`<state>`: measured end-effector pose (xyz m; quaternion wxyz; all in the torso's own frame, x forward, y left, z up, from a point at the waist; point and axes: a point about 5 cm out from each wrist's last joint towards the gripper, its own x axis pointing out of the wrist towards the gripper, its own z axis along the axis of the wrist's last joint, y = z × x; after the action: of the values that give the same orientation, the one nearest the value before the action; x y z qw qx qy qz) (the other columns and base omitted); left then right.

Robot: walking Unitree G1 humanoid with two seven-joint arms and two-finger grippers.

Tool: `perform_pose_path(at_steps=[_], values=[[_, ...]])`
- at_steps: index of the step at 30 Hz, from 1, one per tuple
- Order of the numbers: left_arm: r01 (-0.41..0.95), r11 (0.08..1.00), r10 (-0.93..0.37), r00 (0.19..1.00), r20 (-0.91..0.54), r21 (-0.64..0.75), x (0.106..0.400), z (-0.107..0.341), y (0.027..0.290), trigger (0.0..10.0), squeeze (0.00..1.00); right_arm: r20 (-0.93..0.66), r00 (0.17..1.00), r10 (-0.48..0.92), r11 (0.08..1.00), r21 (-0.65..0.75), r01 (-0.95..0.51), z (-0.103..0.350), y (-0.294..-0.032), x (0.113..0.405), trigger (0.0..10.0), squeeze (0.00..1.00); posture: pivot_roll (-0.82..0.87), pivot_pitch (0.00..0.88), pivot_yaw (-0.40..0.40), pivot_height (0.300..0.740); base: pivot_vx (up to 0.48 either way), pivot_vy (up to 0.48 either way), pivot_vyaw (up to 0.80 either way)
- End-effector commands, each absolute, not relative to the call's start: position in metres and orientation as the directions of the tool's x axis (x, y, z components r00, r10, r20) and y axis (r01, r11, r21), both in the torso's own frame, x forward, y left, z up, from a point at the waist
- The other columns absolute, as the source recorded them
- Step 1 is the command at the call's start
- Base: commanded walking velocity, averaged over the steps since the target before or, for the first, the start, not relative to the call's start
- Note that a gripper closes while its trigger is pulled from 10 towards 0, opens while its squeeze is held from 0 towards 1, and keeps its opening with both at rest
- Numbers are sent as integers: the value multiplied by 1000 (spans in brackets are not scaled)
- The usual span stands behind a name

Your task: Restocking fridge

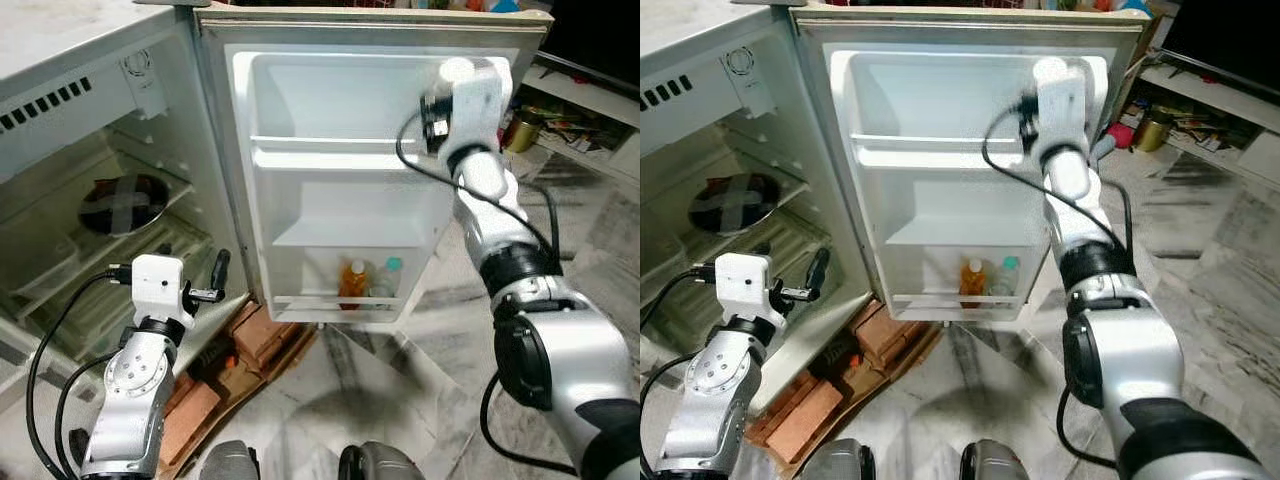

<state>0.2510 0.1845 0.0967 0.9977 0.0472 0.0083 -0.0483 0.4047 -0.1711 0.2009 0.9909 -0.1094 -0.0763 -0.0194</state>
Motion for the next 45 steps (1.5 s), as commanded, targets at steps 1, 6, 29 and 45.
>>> perform_pose_path(at_steps=[1, 6, 29, 45], values=[[109, 988, -106, 994, -38, 108, 250, 95, 183, 10000, 0, 174, 982, -70, 976, -194, 104, 208, -183, 405, 10000, 1000, 56, 85, -21, 740, 0, 0, 0], [113, 987, -109, 993, -39, 113, 251, 95, 183, 10000, 0, 266, 962, -63, 979, -172, 112, 229, -184, 406, 10000, 1000, 54, 82, -20, 740, 0, 0, 0], [96, 990, -92, 995, -38, 107, 247, 93, 178, 10000, 0, 529, 848, 30, 969, -223, 104, 235, -181, 353, 10000, 1000, 38, 54, -26, 740, 0, 0, 0], [123, 987, -120, 992, -30, 103, 254, 92, 171, 10000, 0, 183, 982, 40, 998, -53, -31, 141, -159, 297, 10000, 0, 6, 46, -28, 740, 0, -238, 0]])
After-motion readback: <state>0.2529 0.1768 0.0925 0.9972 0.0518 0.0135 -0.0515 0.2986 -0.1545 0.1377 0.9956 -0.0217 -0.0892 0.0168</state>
